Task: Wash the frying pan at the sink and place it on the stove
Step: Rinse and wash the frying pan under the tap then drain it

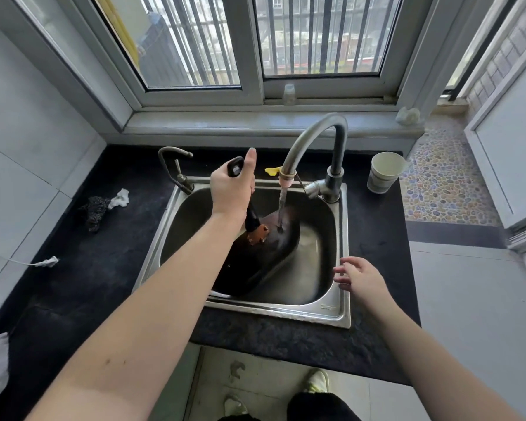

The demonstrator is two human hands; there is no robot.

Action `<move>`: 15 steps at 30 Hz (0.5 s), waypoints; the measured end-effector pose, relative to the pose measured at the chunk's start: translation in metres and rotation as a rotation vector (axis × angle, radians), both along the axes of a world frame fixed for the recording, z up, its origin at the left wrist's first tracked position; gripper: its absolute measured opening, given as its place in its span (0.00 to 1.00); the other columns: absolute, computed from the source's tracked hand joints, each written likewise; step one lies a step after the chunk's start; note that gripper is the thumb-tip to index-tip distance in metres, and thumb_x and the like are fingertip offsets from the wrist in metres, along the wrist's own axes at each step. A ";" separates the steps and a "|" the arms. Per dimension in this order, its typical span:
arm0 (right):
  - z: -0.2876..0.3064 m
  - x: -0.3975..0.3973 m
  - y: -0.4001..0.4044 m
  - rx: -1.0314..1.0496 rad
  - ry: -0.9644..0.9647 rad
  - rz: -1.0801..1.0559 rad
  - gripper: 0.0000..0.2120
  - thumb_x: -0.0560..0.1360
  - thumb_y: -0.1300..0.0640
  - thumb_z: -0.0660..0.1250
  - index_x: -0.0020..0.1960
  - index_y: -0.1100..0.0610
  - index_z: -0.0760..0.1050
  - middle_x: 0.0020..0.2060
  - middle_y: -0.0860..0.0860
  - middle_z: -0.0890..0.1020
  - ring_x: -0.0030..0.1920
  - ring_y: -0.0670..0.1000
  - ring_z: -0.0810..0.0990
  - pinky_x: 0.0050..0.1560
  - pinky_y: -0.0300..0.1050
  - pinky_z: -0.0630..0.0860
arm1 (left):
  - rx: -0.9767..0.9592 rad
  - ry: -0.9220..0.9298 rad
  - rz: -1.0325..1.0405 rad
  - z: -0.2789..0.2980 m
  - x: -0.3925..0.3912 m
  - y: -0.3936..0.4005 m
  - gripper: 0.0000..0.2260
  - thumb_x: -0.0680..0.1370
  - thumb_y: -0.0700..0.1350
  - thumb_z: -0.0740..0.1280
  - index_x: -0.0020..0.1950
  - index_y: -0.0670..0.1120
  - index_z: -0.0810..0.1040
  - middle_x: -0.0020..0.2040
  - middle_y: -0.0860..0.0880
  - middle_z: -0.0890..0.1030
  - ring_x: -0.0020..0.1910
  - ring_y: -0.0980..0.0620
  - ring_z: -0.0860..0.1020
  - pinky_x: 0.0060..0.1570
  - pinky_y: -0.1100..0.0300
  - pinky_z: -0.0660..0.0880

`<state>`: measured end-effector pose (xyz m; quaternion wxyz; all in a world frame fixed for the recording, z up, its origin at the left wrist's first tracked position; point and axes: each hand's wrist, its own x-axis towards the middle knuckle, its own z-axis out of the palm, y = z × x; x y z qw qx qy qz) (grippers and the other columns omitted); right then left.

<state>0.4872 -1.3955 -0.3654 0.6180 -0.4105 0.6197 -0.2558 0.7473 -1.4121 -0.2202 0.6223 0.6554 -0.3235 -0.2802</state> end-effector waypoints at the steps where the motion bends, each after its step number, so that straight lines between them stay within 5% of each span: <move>1: 0.001 0.000 -0.004 -0.004 -0.010 -0.009 0.08 0.81 0.62 0.57 0.54 0.60 0.75 0.42 0.56 0.82 0.36 0.51 0.80 0.36 0.41 0.77 | -0.011 0.000 0.017 0.000 0.002 0.000 0.20 0.72 0.57 0.70 0.23 0.53 0.70 0.22 0.52 0.71 0.23 0.53 0.69 0.29 0.58 0.70; 15: 0.014 0.006 -0.044 -0.107 -0.020 0.039 0.13 0.80 0.61 0.57 0.45 0.54 0.80 0.42 0.54 0.84 0.39 0.51 0.83 0.39 0.40 0.76 | -0.091 0.309 0.083 0.007 0.018 -0.002 0.15 0.71 0.44 0.68 0.26 0.47 0.68 0.22 0.50 0.68 0.22 0.52 0.66 0.27 0.59 0.67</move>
